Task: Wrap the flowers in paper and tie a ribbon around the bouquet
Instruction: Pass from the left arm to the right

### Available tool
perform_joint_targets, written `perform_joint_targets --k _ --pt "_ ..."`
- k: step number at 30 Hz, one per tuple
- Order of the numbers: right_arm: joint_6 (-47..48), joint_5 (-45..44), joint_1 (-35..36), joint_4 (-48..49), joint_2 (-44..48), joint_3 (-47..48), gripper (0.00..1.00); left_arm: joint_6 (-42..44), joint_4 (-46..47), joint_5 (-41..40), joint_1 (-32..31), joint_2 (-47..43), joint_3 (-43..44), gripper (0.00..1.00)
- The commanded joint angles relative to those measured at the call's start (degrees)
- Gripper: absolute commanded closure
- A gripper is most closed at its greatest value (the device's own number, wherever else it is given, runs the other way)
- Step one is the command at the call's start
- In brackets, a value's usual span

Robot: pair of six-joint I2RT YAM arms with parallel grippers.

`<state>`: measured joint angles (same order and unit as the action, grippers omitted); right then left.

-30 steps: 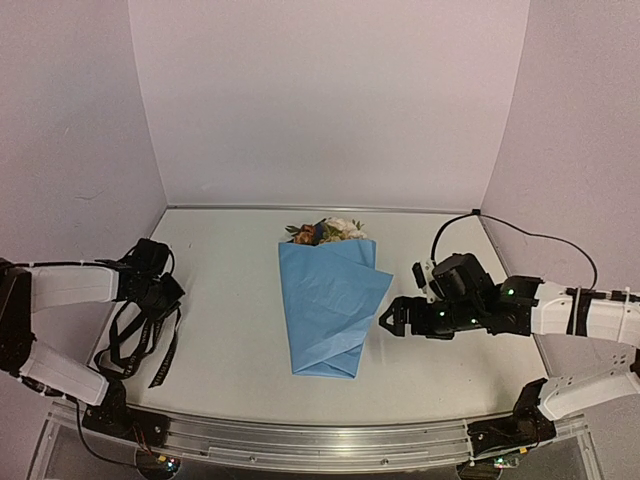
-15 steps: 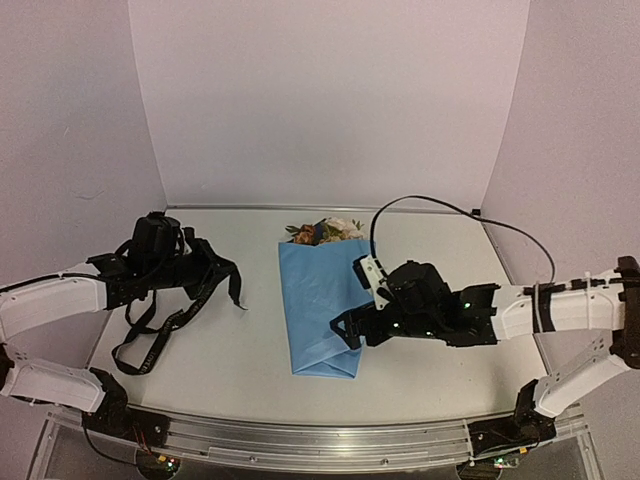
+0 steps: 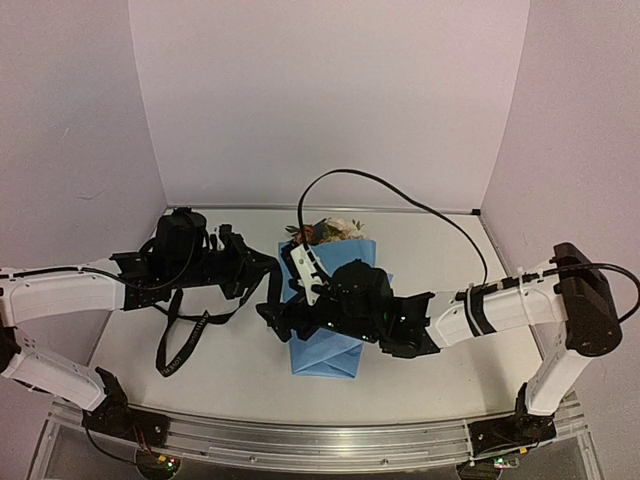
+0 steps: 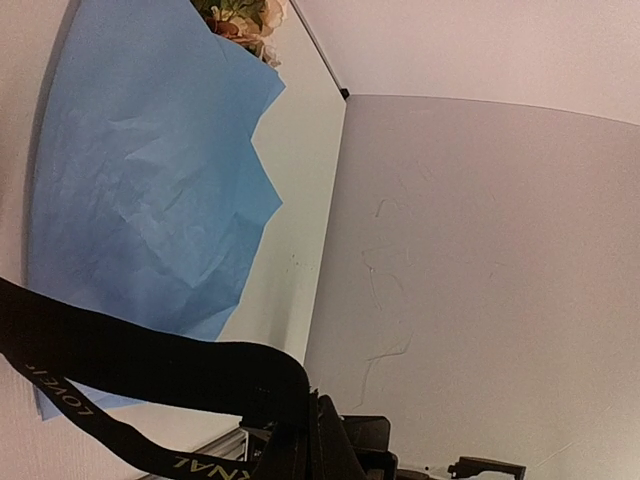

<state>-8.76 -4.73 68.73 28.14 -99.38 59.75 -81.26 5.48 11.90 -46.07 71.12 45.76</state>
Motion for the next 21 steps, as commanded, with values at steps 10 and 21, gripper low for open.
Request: perform_joint_targets --k 10,21 --pt "7.9 -13.5 0.7 4.2 -7.2 8.3 0.4 -1.4 3.2 0.3 -1.4 -3.6 0.6 1.0" --pt "5.9 -16.4 2.8 -12.5 8.2 -3.8 1.0 3.8 0.8 2.3 -1.6 -7.3 -2.1 0.78"
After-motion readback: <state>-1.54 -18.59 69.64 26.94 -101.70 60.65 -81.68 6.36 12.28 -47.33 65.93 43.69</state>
